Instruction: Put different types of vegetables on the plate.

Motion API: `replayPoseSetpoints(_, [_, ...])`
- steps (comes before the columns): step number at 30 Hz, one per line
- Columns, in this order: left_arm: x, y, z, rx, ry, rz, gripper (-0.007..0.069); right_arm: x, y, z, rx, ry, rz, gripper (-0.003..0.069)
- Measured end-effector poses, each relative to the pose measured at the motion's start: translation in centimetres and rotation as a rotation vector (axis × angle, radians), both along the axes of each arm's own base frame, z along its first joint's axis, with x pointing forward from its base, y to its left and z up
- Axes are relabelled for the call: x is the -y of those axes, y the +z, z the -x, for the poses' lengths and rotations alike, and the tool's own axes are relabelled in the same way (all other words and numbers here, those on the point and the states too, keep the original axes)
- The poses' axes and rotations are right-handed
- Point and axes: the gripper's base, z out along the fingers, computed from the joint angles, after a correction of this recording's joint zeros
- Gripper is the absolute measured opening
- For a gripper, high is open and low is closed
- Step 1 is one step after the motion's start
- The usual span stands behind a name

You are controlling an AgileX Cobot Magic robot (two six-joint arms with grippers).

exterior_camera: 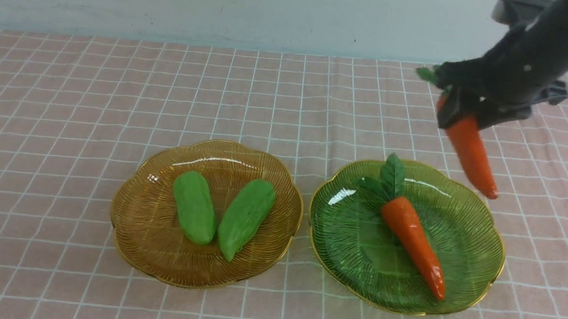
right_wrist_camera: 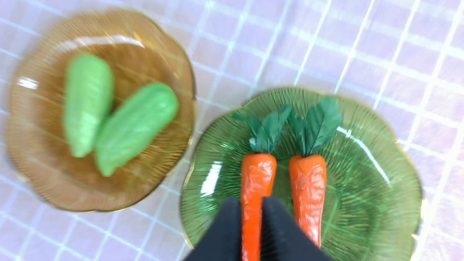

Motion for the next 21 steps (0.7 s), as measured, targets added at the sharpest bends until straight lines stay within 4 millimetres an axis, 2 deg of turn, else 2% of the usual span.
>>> replayPoseSetpoints(1, [0.0, 0.0, 0.0, 0.000, 0.000, 0.000, -0.0004, 0.3, 0.3, 0.6, 0.007, -0.001, -0.002, 0.0048])
replayPoseSetpoints(2, [0.0, 0.0, 0.0, 0.000, -0.001, -0.001, -0.0004, 1.0, 1.9, 2.4, 0.050, -0.004, -0.020, 0.0022])
replayPoseSetpoints(5, [0.0, 0.0, 0.0, 0.000, -0.002, -0.001, -0.0004, 2.4, 3.7, 5.5, 0.140, -0.013, -0.062, -0.0005])
replayPoseSetpoints(6, [0.0, 0.0, 0.0, 0.001, -0.003, -0.002, -0.0004, 3.1, 4.3, 7.1, 0.207, -0.015, -0.086, -0.0010])
replayPoseSetpoints(7, [0.0, 0.0, 0.0, 0.005, -0.006, -0.003, -0.0004, 3.6, 4.2, 8.3, 0.264, -0.014, -0.103, -0.0014])
replayPoseSetpoints(8, [0.0, 0.1, -0.1, 0.010, -0.009, -0.004, -0.0004, 4.7, 4.4, 10.8, 0.359, -0.021, -0.139, -0.0015])
replayPoseSetpoints(9, [0.0, 0.1, -0.1, 0.014, -0.012, -0.004, -0.0004, 5.2, 4.2, 11.8, 0.410, -0.025, -0.157, -0.0015])
replayPoseSetpoints(11, [0.1, 0.2, -0.2, 0.031, -0.017, 0.000, -0.0004, 6.4, 2.6, 14.5, 0.504, -0.040, -0.194, -0.0015])
replayPoseSetpoints(13, [0.2, 0.4, -0.5, 0.072, -0.026, 0.010, -0.0004, 8.2, -1.0, 17.9, 0.666, -0.070, -0.249, -0.0015])
replayPoseSetpoints(14, [0.3, 0.5, -0.6, 0.087, -0.028, 0.015, -0.0004, 8.8, -1.7, 19.2, 0.745, -0.081, -0.277, -0.0015])
replayPoseSetpoints(18, [0.4, 0.9, -0.9, 0.136, -0.038, 0.029, -0.0004, 10.9, -6.2, 23.4, 0.970, -0.113, -0.368, -0.0015])
replayPoseSetpoints(21, [0.5, 1.0, -1.0, 0.160, -0.044, 0.034, -0.0004, 11.8, -8.1, 25.3, 1.068, -0.124, -0.413, -0.0015])
